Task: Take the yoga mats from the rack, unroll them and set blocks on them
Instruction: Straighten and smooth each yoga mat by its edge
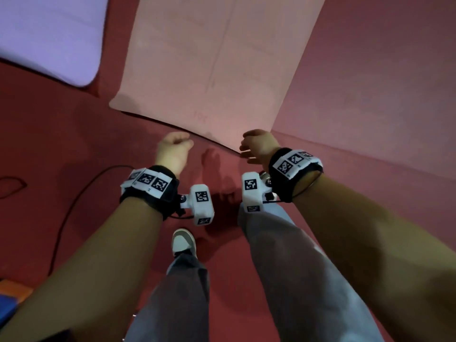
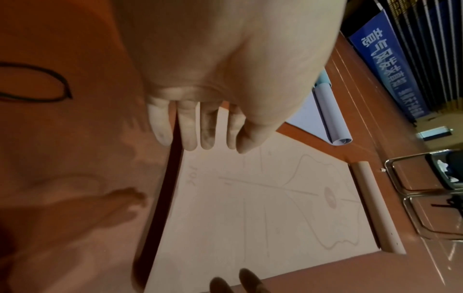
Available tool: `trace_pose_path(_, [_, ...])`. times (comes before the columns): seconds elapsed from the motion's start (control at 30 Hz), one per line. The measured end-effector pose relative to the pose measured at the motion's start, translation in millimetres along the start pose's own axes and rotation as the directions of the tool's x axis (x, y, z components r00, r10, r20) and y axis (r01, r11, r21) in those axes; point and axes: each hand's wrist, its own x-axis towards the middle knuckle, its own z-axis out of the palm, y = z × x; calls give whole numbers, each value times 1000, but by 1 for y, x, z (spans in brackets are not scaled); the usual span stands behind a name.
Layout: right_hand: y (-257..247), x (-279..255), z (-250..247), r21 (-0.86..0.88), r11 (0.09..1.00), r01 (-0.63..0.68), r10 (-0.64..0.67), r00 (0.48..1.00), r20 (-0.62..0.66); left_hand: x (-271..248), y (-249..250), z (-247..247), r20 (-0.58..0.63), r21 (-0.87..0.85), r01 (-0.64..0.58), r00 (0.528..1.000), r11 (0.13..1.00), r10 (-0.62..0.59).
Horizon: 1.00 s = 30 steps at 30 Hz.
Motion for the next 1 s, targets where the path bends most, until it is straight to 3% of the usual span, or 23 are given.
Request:
trace_pose_path(0.27, [93, 141, 57, 148, 987, -66, 75, 995, -60, 102, -120, 52, 92, 86, -47, 995, 995, 39])
trace_pose_path(0.4, [117, 178, 72, 293, 953, -70, 100, 991, -86, 133, -147, 62, 123, 91, -66, 991, 994, 54])
trace_pose_path(0.53, [121, 206, 74, 398, 914, -75, 133, 984, -121, 160, -147, 70, 139, 95, -94, 987, 991, 80])
trace_pose_path(0.6, [129, 221, 73, 363, 929, -70, 123, 985, -124, 174, -137, 77, 193, 68, -98, 978, 993, 83])
trace_pose_path(0.73, [142, 233, 78, 529, 841, -113, 173, 983, -64, 197, -116, 92, 290, 54, -40, 957, 998, 22])
trace_pose_path(0.87, [147, 245, 80, 596, 802, -42, 136, 984, -113, 217, -112, 110, 291, 133, -35, 957, 990, -5])
trace_pose_path(1.0, [152, 247, 79, 520, 853, -38, 99, 991, -90, 234, -115, 117, 261, 174, -53, 965, 983, 6])
